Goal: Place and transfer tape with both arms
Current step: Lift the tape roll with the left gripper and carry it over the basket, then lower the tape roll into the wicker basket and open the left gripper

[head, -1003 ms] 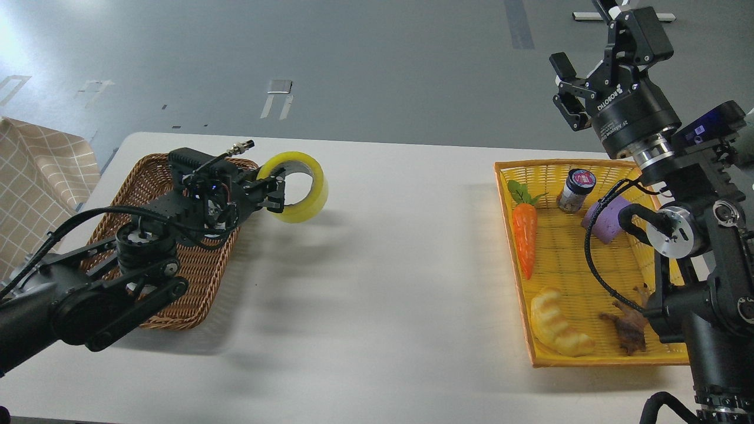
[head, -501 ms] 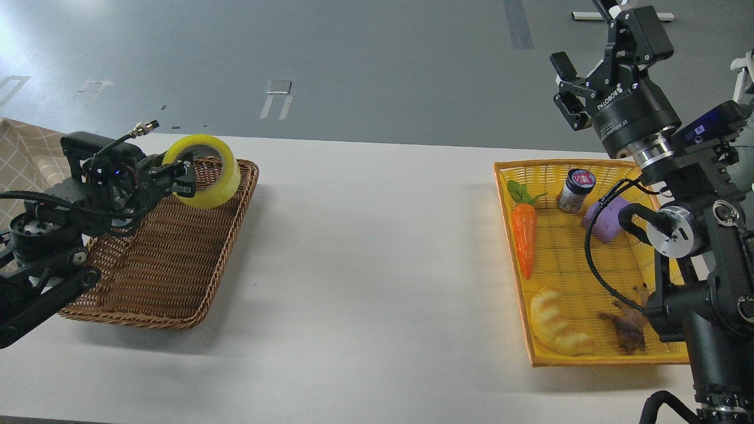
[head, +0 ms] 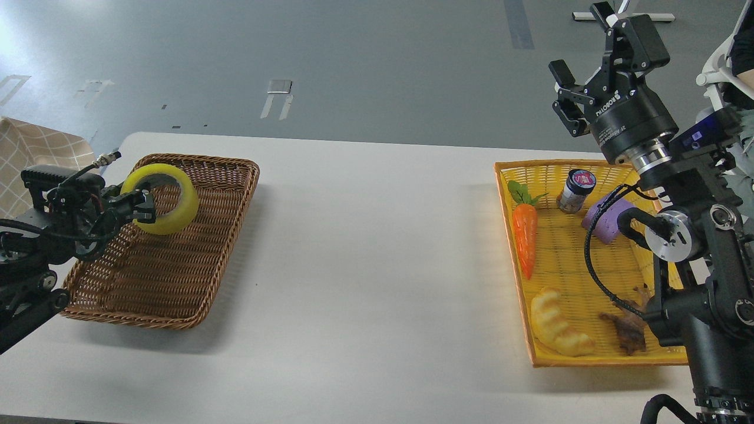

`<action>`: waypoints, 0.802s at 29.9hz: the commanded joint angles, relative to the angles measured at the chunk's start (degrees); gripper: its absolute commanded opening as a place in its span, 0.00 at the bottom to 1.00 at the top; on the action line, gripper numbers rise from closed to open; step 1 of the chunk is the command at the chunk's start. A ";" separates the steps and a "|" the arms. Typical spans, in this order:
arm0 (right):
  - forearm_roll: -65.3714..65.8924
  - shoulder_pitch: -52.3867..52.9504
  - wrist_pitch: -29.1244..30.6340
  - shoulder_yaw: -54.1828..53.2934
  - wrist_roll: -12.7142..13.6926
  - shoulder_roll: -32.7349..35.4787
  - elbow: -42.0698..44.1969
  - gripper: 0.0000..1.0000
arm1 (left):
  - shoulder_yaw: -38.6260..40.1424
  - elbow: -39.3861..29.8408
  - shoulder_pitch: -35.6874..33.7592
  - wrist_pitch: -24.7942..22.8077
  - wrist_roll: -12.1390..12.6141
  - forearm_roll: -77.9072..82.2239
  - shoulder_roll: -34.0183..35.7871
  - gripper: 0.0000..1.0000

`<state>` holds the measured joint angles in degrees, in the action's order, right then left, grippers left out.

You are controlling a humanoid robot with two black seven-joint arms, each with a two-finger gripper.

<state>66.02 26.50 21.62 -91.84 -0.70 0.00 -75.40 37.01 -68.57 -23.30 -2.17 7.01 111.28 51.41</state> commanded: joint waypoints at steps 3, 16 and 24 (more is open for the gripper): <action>0.07 0.04 0.01 0.00 0.00 0.00 0.34 1.00 | -0.71 0.10 0.27 0.58 -0.86 0.08 0.00 0.12; 0.07 -0.04 0.01 0.08 0.08 0.88 1.04 1.00 | -0.97 3.44 2.73 0.58 -5.60 0.78 0.53 0.13; -0.01 -0.04 -0.08 0.43 0.08 0.79 1.04 1.00 | -0.88 5.46 2.56 0.58 -7.01 0.43 0.97 0.52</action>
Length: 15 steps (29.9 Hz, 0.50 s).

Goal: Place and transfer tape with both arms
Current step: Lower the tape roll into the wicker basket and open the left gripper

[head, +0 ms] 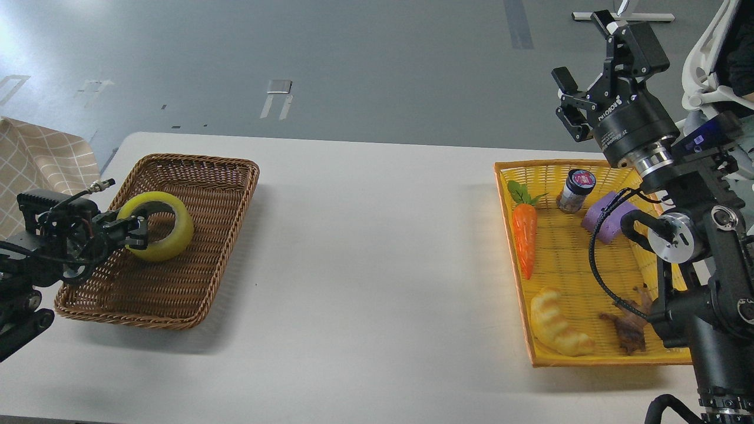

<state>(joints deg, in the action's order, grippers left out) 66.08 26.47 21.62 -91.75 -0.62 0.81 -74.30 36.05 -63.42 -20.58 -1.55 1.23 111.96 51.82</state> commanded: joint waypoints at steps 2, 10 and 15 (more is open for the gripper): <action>-0.08 -0.36 0.00 1.75 0.00 0.07 -0.32 1.00 | 0.07 0.31 -0.34 -0.03 -4.65 -0.25 0.73 0.91; -0.08 -0.89 0.00 3.95 -0.08 0.16 -0.85 1.00 | 0.43 1.54 -0.78 1.46 -9.05 -0.69 1.79 0.98; -0.17 -1.33 -0.26 3.86 -0.08 0.07 -1.02 1.00 | 1.39 2.68 -1.04 4.62 -9.23 -4.89 1.88 0.98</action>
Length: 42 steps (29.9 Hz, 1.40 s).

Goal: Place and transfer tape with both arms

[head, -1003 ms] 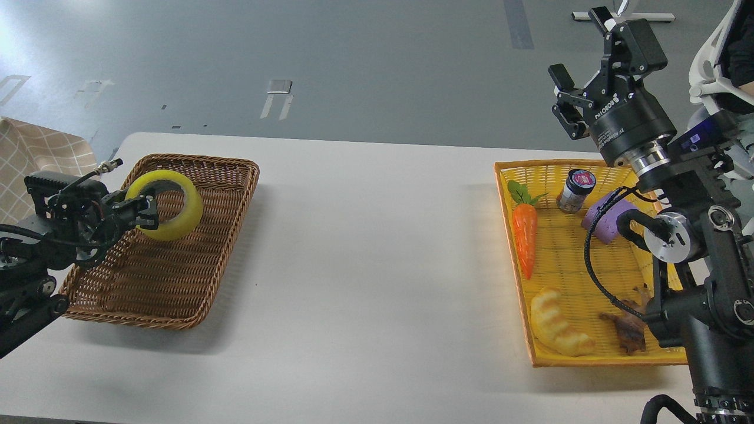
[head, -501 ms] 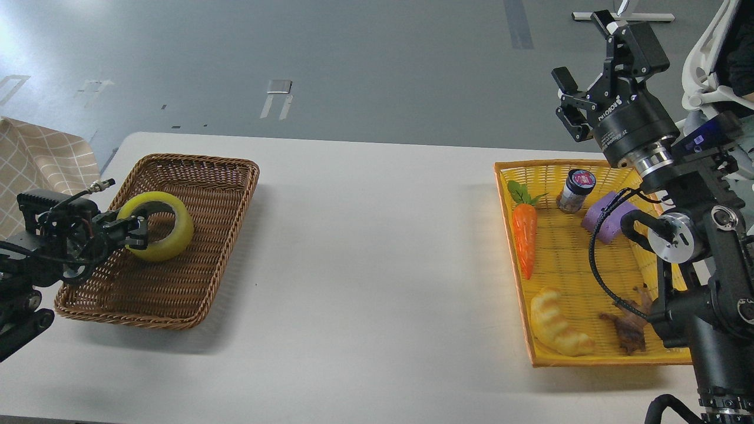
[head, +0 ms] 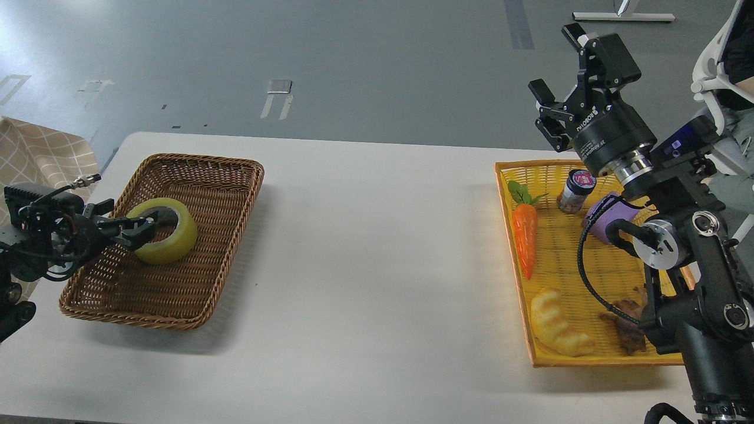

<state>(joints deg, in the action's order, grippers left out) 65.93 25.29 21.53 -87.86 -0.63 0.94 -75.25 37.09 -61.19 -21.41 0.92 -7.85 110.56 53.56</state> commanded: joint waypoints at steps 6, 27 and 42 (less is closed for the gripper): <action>0.07 -0.07 -0.26 -0.12 -0.07 -0.06 0.02 1.00 | 1.58 0.02 -2.93 4.44 -2.60 -22.01 0.67 0.98; -0.45 1.33 0.79 -0.74 -5.60 -0.67 -0.51 1.00 | 20.20 -16.51 -12.78 -1.79 -4.19 -67.93 -16.80 0.98; -16.54 3.45 0.71 -0.74 -5.08 -0.32 -3.94 1.00 | 32.87 -16.77 -9.35 -20.17 -3.31 -76.00 -40.46 0.98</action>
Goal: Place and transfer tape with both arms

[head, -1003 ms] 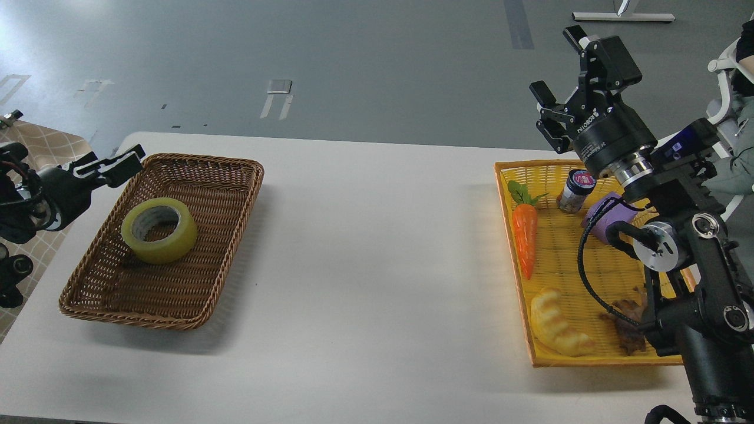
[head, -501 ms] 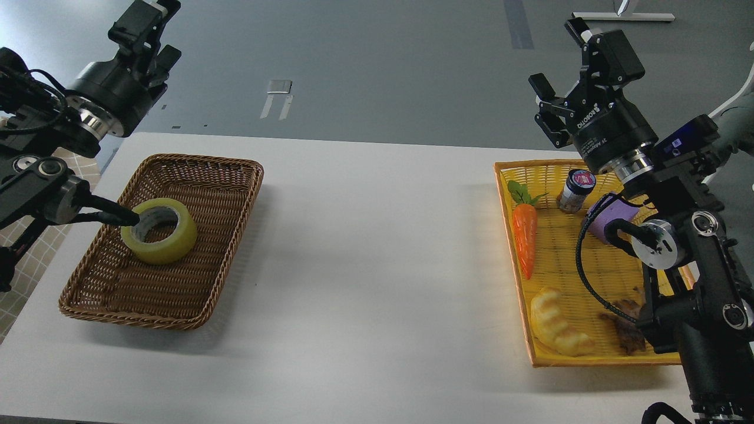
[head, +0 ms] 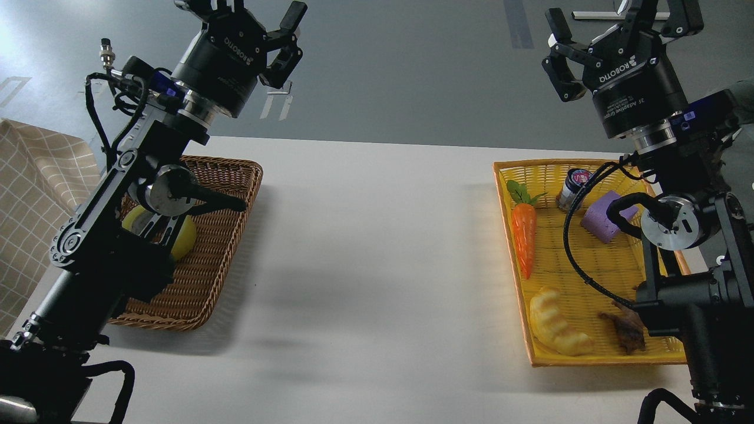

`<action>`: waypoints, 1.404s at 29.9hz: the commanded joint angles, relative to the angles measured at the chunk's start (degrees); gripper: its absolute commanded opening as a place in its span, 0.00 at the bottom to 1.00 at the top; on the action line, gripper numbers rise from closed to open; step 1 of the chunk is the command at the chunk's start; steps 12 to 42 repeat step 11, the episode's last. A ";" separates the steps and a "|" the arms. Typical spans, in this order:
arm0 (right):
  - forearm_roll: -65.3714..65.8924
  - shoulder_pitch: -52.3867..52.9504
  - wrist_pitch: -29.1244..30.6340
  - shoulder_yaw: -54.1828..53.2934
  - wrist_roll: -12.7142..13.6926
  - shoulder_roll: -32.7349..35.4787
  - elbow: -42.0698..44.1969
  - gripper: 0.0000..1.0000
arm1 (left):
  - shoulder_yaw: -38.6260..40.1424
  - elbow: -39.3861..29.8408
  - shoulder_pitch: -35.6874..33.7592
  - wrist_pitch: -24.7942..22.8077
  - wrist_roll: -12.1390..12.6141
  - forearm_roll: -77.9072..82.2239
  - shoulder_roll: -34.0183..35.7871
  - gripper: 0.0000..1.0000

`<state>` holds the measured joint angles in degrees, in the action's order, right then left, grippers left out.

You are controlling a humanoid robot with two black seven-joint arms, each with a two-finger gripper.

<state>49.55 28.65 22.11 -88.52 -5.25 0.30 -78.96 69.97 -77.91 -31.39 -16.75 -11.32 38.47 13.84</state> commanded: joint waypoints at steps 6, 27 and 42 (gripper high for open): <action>-0.06 -2.19 -0.58 -0.08 -0.64 0.41 -2.85 1.00 | 0.25 0.92 0.72 -1.18 0.07 -4.63 -2.94 0.98; 0.02 -2.99 -0.41 0.62 -0.55 0.14 -5.05 1.00 | 0.34 0.92 0.98 -1.00 -0.10 -4.72 -2.60 0.98; 0.02 -2.99 -0.41 0.62 -0.55 0.14 -5.05 1.00 | 0.34 0.92 0.98 -1.00 -0.10 -4.72 -2.60 0.98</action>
